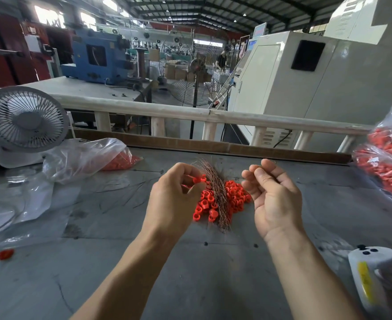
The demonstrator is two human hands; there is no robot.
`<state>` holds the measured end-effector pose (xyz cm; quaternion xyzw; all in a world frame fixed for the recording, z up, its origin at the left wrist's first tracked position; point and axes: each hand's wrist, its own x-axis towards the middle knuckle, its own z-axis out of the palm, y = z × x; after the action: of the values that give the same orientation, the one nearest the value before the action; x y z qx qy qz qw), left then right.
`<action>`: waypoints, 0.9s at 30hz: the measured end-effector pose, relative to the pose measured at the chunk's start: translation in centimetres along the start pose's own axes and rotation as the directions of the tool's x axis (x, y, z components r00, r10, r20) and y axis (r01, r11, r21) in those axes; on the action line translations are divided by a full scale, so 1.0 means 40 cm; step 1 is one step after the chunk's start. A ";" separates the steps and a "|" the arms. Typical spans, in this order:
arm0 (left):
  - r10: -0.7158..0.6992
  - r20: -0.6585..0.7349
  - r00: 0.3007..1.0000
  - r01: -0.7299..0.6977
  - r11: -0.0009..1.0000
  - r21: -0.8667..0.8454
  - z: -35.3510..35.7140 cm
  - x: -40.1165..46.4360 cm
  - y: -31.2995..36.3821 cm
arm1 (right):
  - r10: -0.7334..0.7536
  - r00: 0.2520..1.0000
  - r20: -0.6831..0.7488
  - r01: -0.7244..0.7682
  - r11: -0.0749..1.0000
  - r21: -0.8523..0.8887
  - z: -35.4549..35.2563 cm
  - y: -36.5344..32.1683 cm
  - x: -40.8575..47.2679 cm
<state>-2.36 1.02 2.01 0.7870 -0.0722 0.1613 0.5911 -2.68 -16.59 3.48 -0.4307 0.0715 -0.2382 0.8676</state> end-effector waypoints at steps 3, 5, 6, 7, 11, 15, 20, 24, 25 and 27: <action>-0.006 -0.030 1.000 0.006 1.000 -0.013 -0.003 0.001 0.002 | 0.011 0.996 -0.087 -0.014 0.999 -0.039 -0.015 0.003 0.011; -0.011 -0.036 0.999 0.010 1.000 -0.025 -0.008 0.002 0.005 | 0.015 0.992 -0.124 -0.021 0.999 -0.048 -0.025 0.002 0.018; -0.012 -0.039 0.999 0.011 0.999 -0.035 -0.010 0.002 0.006 | 0.016 0.990 -0.143 -0.024 0.998 -0.053 -0.031 0.001 0.023; -0.014 -0.042 0.999 0.013 0.999 -0.045 -0.012 0.002 0.007 | 0.017 0.987 -0.159 -0.027 0.998 -0.061 -0.034 0.000 0.026; -0.031 -0.033 0.999 0.028 0.995 -0.095 -0.008 0.000 0.009 | 0.046 0.977 -0.209 -0.065 0.994 -0.088 -0.044 0.005 0.039; -0.016 -0.048 0.999 0.013 0.997 -0.071 -0.006 0.002 0.000 | -0.356 0.928 -0.112 0.113 0.555 -0.824 -0.054 0.021 0.023; 0.019 -0.039 0.999 -0.022 0.997 -0.071 0.005 0.000 -0.004 | -0.435 0.740 0.513 0.651 0.272 -0.708 0.003 0.013 -0.041; 0.026 0.001 1.000 -0.025 0.974 -0.223 0.008 0.001 -0.003 | -0.148 0.730 0.668 0.682 0.232 -0.694 0.021 0.033 -0.072; 0.028 0.011 1.000 -0.024 0.962 -0.271 0.007 0.002 -0.002 | -0.137 0.738 0.660 0.671 0.250 -0.698 0.020 0.035 -0.072; 0.020 0.023 1.000 -0.010 0.932 -0.363 0.009 0.003 -0.001 | -0.172 0.744 0.645 0.666 0.261 -0.699 0.017 0.032 -0.066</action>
<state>-2.17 0.68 1.91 0.6658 -0.1143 0.1394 0.7240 -4.33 -14.20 2.68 -0.8717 -0.1330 -0.2834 0.3770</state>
